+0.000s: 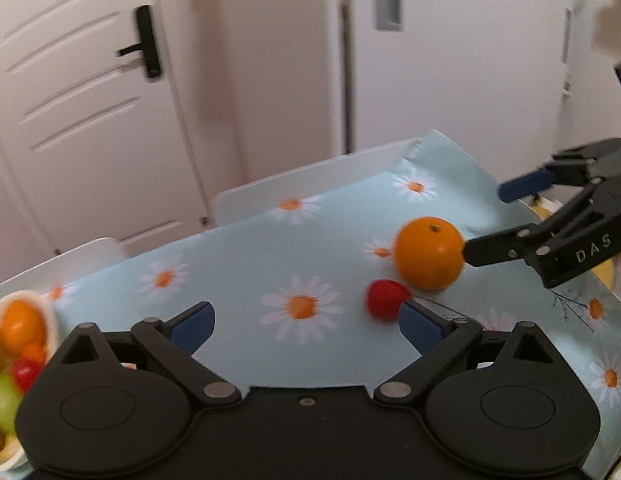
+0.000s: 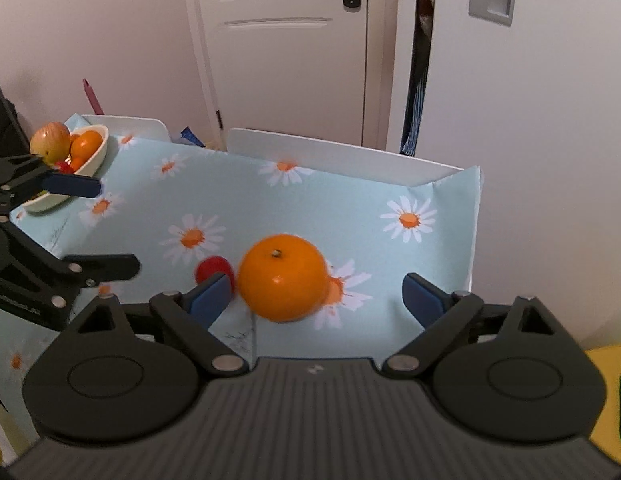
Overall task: Organize fruits
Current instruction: 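Grasp the red tomato with the left gripper while the right gripper grasps the orange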
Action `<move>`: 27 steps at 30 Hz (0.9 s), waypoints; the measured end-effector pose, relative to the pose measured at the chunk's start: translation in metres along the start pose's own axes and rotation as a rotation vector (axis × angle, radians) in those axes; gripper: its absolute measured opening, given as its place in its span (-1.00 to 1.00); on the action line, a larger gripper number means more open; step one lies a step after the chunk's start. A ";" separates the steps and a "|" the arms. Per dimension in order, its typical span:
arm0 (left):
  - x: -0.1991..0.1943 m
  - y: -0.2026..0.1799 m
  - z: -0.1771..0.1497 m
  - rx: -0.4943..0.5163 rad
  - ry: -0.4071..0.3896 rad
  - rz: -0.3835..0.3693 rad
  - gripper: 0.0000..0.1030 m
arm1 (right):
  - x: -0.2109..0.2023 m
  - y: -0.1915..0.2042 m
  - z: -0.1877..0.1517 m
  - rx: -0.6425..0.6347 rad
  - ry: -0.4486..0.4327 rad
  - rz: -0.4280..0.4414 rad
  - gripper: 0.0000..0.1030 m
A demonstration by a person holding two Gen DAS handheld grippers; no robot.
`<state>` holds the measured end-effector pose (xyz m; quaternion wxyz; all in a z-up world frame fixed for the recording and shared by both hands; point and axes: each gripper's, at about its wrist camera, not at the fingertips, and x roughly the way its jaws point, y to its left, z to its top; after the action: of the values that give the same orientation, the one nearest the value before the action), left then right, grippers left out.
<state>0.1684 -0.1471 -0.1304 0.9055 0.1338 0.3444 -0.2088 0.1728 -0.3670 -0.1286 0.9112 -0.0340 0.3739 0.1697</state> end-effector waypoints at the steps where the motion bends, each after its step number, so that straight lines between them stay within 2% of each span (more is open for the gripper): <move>1: 0.005 -0.004 0.000 0.015 0.001 -0.013 0.91 | 0.002 -0.003 -0.002 -0.003 0.001 0.007 1.00; 7: 0.029 -0.028 0.000 0.108 0.018 -0.076 0.60 | 0.007 -0.018 -0.015 -0.024 0.012 0.039 1.00; 17: 0.049 -0.041 -0.002 0.135 0.041 -0.108 -0.23 | 0.016 -0.021 -0.018 -0.048 0.011 0.071 1.00; 23: 0.044 -0.041 -0.005 0.135 0.047 -0.092 -0.23 | 0.021 -0.013 -0.018 -0.069 0.013 0.102 0.86; 27: 0.038 -0.036 -0.010 0.142 0.053 -0.079 -0.23 | 0.025 -0.007 -0.015 -0.081 0.007 0.114 0.84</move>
<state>0.1714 -0.1859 -0.1668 0.8753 0.1894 0.3575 -0.2648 0.1815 -0.3695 -0.1573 0.8965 -0.0499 0.3715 0.2361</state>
